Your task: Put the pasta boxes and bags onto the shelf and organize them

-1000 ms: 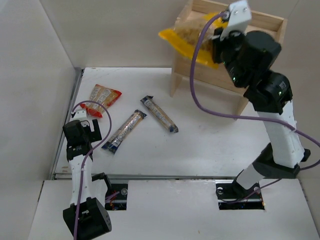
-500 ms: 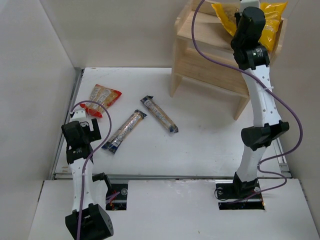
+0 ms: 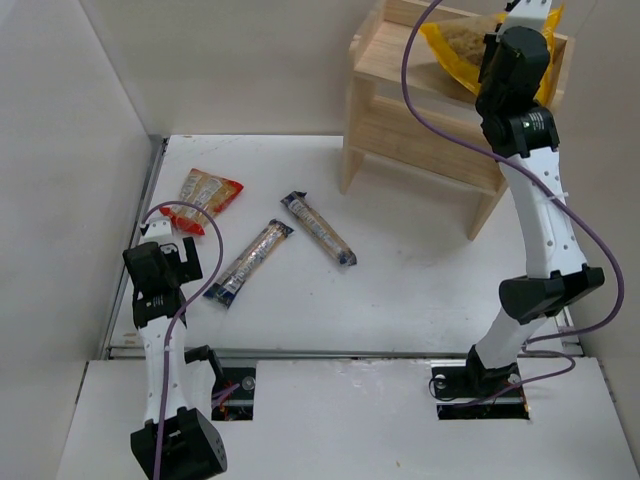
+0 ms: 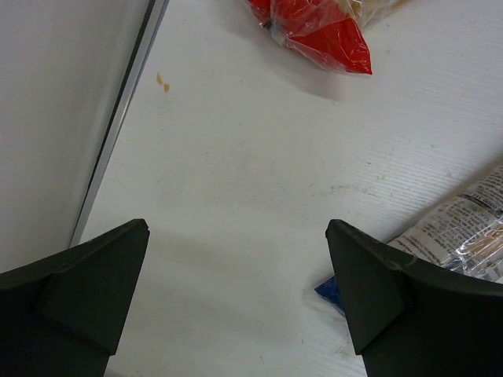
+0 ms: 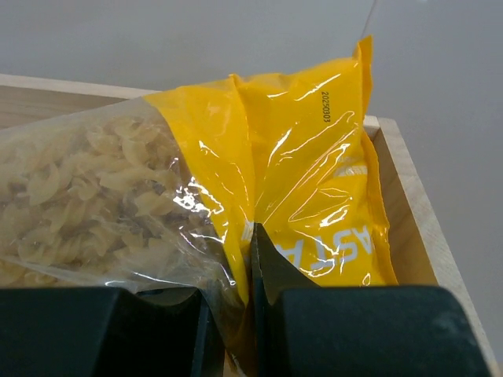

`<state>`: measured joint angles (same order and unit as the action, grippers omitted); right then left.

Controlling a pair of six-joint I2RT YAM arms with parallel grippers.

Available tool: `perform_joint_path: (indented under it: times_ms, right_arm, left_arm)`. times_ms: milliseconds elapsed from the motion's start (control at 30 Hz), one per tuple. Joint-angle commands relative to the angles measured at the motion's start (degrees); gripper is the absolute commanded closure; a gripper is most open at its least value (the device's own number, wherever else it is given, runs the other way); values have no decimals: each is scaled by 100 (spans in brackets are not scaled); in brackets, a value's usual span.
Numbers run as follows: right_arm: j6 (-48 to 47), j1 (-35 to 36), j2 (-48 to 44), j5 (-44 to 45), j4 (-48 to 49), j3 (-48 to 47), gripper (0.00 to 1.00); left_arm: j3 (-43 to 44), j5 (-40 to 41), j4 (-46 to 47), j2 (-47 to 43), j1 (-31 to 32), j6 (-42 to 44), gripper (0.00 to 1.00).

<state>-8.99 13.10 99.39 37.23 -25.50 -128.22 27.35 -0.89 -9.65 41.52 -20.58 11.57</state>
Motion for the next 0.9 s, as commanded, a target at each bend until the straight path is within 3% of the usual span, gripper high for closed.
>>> perform_joint_path:
  times_ms: [0, 367, 467, 600, 667, 767, 867]
  right_arm:
    - [311, 117, -491, 415, 255, 86, 97]
    - [197, 478, -755, 1822, 2275, 1010, 97]
    - [47, 461, -422, 1831, 2497, 686, 79]
    - [-155, 355, 79, 1717, 2427, 290, 20]
    - [-182, 381, 89, 1656, 2392, 315, 0]
    - [-173, 495, -130, 1454, 2427, 386, 0]
    - [-260, 846, -656, 806, 2400, 700, 0]
  left_arm:
    - [-11, -61, 148, 5, 32, 38, 0]
    - [-11, -70, 121, -91, -12, 38, 0]
    - [-11, -70, 113, -74, 23, 47, 0]
    - [147, -70, 25, 145, 347, 257, 0]
    - [418, -78, -72, 400, 611, 546, 0]
    - [1199, -157, -151, 1005, 954, 977, 0]
    - [2524, -674, -457, 2180, 1016, 1320, 0]
